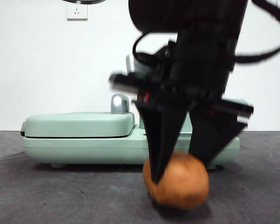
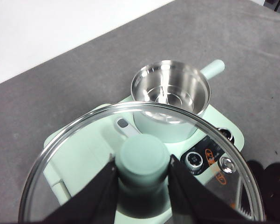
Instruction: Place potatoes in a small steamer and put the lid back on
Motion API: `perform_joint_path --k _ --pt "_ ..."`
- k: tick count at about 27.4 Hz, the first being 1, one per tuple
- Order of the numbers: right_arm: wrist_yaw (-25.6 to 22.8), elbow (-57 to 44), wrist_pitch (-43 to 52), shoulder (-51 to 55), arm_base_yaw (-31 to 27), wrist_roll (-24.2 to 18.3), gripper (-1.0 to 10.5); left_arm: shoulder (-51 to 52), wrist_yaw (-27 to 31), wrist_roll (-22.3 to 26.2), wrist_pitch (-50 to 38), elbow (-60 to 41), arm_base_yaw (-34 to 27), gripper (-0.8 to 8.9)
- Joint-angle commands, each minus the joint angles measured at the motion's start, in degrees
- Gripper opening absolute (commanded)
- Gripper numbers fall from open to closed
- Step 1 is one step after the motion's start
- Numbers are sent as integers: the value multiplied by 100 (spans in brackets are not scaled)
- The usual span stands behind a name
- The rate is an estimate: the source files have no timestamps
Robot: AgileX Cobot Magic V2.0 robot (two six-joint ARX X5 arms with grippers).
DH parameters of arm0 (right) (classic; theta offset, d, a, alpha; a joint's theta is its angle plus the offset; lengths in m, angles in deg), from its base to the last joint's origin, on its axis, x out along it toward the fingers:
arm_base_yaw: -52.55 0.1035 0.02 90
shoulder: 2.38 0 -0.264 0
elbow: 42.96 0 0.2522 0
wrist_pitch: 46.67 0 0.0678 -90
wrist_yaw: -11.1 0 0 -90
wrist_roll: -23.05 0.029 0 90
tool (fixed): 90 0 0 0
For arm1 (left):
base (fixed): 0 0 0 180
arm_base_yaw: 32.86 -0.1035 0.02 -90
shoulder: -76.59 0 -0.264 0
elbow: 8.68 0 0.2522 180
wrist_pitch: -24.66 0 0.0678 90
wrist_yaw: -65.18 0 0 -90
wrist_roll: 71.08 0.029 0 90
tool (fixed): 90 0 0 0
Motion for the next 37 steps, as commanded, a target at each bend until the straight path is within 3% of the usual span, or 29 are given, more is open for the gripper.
perform_joint_path --k 1,4,10,17,21,30,33,35,37 --pt "55 640 -317 57 -146 -179 92 22 -4 94 -118 186 17 17" --pt "339 1764 -951 0 -706 -754 93 20 -9 81 -118 186 48 17" --pt "352 4148 -1648 -868 -1952 -1604 93 20 -7 81 -118 186 66 17" --pt "337 6157 -2426 -2374 -2570 -1928 93 -13 -7 81 -116 184 66 17" --pt "337 6640 -2618 -2979 -2758 -2026 109 -48 -7 81 -116 179 66 17" --pt "341 6636 -2791 -3449 -2800 -2055 120 -192 -22 76 -111 179 66 17" --pt "334 6634 -2830 -3471 -2800 -2081 289 -201 -151 -37 -116 179 72 17" --pt "330 6636 -2833 -3471 -2800 -2092 317 -201 -232 -37 -116 179 72 17" --pt "310 6658 -2857 -3451 -2800 -2061 494 -201 -232 -35 -116 179 72 17"
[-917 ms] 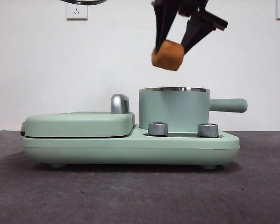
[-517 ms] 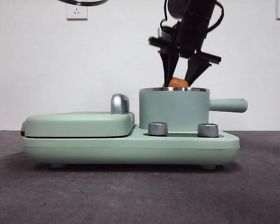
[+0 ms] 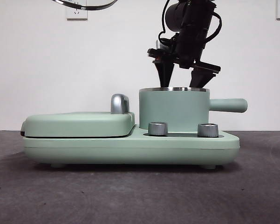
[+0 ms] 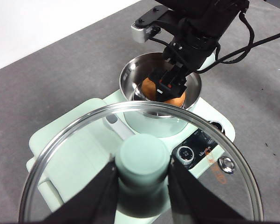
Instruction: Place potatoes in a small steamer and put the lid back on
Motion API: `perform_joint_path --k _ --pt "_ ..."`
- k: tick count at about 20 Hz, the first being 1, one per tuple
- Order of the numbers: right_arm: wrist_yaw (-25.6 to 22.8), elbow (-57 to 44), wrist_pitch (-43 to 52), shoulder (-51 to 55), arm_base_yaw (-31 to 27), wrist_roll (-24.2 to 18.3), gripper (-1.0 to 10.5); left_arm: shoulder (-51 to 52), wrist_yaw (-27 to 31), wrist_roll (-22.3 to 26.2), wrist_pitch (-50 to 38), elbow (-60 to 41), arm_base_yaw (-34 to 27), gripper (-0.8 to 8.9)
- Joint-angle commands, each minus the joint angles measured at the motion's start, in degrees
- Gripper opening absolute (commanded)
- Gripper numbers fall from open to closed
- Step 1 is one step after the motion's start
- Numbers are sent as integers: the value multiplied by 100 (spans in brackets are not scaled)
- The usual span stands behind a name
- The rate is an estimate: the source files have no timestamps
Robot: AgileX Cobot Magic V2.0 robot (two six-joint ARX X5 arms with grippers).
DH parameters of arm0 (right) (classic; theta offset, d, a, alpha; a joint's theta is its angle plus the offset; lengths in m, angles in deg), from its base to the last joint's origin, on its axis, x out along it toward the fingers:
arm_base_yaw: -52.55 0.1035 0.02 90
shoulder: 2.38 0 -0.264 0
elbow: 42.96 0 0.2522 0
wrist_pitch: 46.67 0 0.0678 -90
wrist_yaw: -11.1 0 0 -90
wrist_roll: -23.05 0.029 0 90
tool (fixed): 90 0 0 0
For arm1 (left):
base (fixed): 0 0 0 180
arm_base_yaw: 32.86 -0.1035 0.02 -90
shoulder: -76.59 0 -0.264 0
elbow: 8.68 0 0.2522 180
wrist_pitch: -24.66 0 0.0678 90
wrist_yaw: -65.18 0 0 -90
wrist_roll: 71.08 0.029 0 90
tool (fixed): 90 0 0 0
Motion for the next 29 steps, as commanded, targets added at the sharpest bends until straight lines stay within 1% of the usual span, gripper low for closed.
perform_joint_path --k 1,2,4,5,7,9,11,14,15,17,20,21,24,26,29 --pt "2 297 -98 -96 35 -57 505 -59 -35 -26 -155 179 42 17" --pt "0 520 -284 -70 35 -66 505 -59 -35 -26 -157 179 42 17" --pt "-83 1224 -1078 4 35 -195 505 -96 -35 -28 -221 179 42 17" --pt "-221 1270 -1117 166 35 -223 505 -127 -35 -31 -240 179 42 17" --pt "-293 1147 -1132 542 42 -291 504 -186 -35 -28 -267 179 48 17" --pt "-348 765 -1137 1012 42 -422 504 -249 -39 -35 -367 179 70 17" --pt "-422 4 -1137 1711 33 -538 503 -291 -76 -52 -520 179 77 17" --pt "-901 -1561 -1134 3071 35 -564 502 -382 -424 -133 -820 179 103 17" --pt "-920 -1980 -1137 3456 35 -564 502 -431 -516 -192 -949 179 129 17" --pt "-776 -2983 -1134 4395 83 -564 502 -568 -570 -219 -1241 179 227 17" --pt "-743 -4422 -970 5880 332 -538 502 -898 -573 -223 -1700 179 466 17" --pt "-721 -4841 -710 6363 409 -422 502 -1023 -570 -221 -1814 179 533 17" --pt "-236 -6137 378 7925 660 -184 502 -1488 -570 -214 -2247 179 710 17" --pt "-229 -6756 767 8795 726 39 502 -1812 -570 -192 -2592 179 791 17" --pt "-236 -7305 927 9759 739 358 502 -2293 -570 -146 -3193 179 824 17"
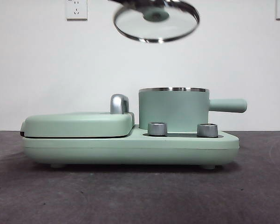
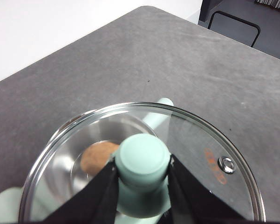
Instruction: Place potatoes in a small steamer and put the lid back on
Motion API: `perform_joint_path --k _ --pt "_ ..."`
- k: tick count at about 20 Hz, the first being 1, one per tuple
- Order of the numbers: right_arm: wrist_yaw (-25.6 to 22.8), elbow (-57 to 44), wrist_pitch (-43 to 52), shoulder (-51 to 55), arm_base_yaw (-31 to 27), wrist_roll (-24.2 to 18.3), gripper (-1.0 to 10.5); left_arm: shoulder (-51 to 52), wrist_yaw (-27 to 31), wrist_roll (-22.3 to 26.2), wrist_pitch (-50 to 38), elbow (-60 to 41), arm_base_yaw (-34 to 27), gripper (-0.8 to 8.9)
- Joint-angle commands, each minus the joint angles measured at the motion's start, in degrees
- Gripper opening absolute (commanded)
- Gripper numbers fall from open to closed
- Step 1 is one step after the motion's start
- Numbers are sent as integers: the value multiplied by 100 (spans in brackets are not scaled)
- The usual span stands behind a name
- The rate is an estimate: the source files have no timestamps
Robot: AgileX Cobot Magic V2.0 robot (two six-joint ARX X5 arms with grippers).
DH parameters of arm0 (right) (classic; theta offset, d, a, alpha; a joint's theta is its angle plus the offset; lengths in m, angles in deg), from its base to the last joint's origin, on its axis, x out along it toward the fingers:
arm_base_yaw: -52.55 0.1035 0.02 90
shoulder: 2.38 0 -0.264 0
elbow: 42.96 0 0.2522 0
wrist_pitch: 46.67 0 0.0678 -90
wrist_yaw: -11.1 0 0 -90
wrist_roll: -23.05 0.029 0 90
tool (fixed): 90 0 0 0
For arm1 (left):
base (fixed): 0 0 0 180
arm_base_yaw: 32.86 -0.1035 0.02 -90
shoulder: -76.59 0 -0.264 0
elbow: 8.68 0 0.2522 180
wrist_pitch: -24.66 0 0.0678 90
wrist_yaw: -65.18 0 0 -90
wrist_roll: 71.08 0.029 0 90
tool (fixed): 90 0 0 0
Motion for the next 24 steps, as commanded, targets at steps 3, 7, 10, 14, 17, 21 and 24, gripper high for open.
perform_joint_path --k 3,7,10,14,17,21,24 --pt "13 -245 144 769 46 391 502 -654 -11 44 -1032 179 55 17" --pt "13 -245 162 933 46 509 502 -1161 -7 44 -1574 179 52 17" --pt "15 -245 166 933 46 566 502 -1493 0 42 -1906 179 52 17" --pt "15 -245 162 933 46 667 502 -1692 197 46 -2046 179 42 17" --pt "13 -245 160 933 46 684 502 -1711 343 63 -2116 179 2 17" --pt "13 -245 162 933 46 706 502 -1733 343 63 -2085 179 -70 17" --pt "-11 -245 162 933 46 706 502 -1766 343 66 -2090 179 -77 16"
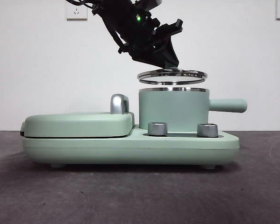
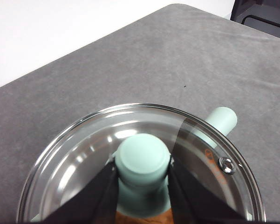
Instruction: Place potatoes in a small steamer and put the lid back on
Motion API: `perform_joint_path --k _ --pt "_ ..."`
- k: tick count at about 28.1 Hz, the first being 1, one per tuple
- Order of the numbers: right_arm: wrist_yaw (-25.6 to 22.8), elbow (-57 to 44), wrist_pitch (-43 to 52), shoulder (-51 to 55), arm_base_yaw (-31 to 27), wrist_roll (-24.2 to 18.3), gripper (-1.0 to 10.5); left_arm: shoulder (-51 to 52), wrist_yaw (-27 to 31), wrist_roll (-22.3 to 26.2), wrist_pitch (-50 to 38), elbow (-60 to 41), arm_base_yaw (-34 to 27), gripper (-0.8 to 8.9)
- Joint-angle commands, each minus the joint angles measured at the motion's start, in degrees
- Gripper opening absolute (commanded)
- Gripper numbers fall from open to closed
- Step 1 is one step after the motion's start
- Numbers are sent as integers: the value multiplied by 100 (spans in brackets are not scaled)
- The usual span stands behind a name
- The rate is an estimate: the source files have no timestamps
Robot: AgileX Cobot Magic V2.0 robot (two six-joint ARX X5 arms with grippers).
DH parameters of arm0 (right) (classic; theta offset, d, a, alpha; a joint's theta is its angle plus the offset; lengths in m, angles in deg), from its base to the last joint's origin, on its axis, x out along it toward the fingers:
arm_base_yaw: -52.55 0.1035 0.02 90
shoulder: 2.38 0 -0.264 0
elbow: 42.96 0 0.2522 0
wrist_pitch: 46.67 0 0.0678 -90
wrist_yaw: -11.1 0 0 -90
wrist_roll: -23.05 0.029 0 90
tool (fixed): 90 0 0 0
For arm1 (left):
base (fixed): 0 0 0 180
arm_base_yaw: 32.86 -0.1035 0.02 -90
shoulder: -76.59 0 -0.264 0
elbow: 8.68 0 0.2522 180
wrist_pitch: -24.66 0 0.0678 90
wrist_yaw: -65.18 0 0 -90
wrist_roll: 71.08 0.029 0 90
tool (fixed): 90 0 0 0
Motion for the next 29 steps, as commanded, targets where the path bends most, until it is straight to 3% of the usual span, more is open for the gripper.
perform_joint_path --k 1,15,29 --pt "-9 39 50 -9 46 68 502 -129 -17 59 -151 179 44 16" --pt "-9 39 52 -9 46 153 502 -330 -17 188 -127 179 55 17" --pt "-44 39 55 -9 46 173 502 -708 -17 492 566 179 227 19"
